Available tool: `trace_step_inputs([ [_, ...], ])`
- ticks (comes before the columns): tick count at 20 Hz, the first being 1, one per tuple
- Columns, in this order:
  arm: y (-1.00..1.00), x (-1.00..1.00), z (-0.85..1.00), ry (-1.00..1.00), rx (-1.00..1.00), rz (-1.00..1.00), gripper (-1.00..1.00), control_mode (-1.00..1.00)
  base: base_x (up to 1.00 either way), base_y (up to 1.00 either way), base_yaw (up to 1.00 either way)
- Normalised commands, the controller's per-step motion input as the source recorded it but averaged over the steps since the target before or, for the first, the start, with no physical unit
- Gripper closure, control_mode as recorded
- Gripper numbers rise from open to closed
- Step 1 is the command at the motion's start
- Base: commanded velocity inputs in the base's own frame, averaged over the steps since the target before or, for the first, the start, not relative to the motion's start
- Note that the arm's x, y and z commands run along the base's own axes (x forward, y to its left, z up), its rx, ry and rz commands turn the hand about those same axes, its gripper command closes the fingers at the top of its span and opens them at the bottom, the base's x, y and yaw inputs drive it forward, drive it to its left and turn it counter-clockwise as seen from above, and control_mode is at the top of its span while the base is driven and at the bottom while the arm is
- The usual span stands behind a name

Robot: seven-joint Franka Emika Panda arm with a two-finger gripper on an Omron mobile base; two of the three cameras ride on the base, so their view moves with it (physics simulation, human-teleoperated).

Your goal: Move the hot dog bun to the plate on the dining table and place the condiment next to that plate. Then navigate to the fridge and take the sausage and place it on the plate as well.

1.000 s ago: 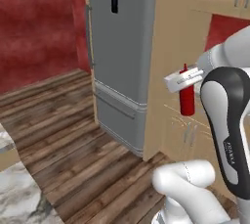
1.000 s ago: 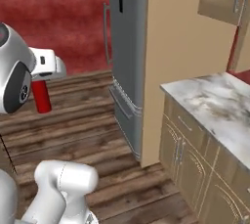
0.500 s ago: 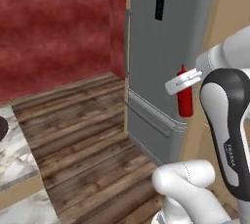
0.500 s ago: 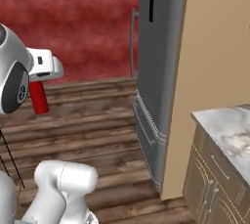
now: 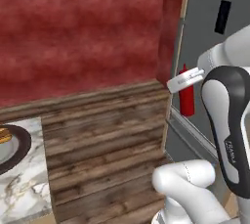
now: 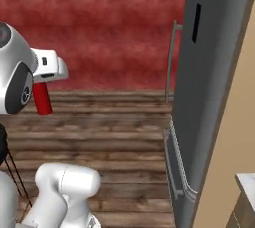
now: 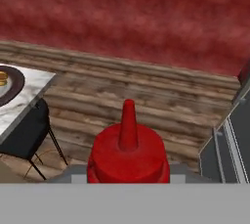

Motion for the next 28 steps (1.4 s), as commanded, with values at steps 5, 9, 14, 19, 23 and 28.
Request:
trace_step_inputs([
  [5,0.0,0.0,0.0,0.0,0.0,0.0,1.0,1.0,0.46,-0.17,0.73],
  [9,0.0,0.0,0.0,0.0,0.0,0.0,1.0,1.0,0.27,-0.29,0.73],
  [14,0.0,0.0,0.0,0.0,0.0,0.0,1.0,1.0,0.22,-0.29,0.72],
  [19,0.0,0.0,0.0,0.0,0.0,0.0,1.0,1.0,0.13,-0.45,0.67],
  [23,0.0,0.0,0.0,0.0,0.0,0.0,1.0,1.0,0.0,-0.66,0.58],
  [28,0.0,0.0,0.0,0.0,0.0,0.0,1.0,1.0,0.28,-0.61,0.5],
])
